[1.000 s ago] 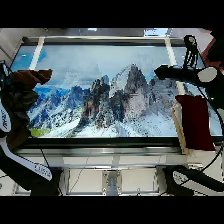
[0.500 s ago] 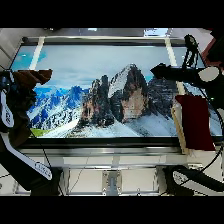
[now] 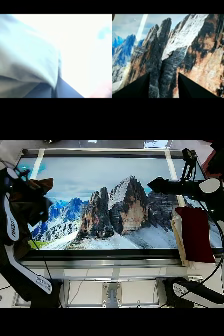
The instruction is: Fold the shirts.
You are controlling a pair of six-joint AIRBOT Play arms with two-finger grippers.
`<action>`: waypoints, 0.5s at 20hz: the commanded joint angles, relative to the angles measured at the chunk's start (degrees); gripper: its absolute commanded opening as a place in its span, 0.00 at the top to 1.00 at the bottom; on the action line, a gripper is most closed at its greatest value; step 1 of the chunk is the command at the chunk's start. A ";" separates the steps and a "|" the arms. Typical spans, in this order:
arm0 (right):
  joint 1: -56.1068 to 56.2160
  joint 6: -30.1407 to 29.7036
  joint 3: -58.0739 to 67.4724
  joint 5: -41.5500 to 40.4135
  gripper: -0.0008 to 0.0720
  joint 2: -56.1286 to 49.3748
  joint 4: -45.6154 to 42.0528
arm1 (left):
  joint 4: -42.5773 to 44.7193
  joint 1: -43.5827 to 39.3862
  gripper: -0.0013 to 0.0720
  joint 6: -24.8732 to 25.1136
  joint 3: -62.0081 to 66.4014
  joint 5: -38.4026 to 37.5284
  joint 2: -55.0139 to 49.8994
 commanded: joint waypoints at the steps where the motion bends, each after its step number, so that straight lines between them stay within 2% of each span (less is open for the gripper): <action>1: -0.02 -0.04 0.04 2.89 0.43 -0.04 -4.22 | -20.76 -9.84 0.97 6.84 2.82 -2.51 4.13; 6: 0.00 -0.04 0.04 2.89 0.43 -0.04 -11.56 | -32.89 -24.68 0.97 15.82 5.79 -1.68 8.68; 9: 0.00 -0.07 0.00 2.84 0.43 -0.04 -14.64 | -33.18 -29.40 0.97 16.41 5.40 -1.53 8.98; 10: 0.00 -0.07 0.00 2.84 0.43 -0.04 -15.74 | -31.71 -30.51 0.89 16.44 5.05 -1.92 8.96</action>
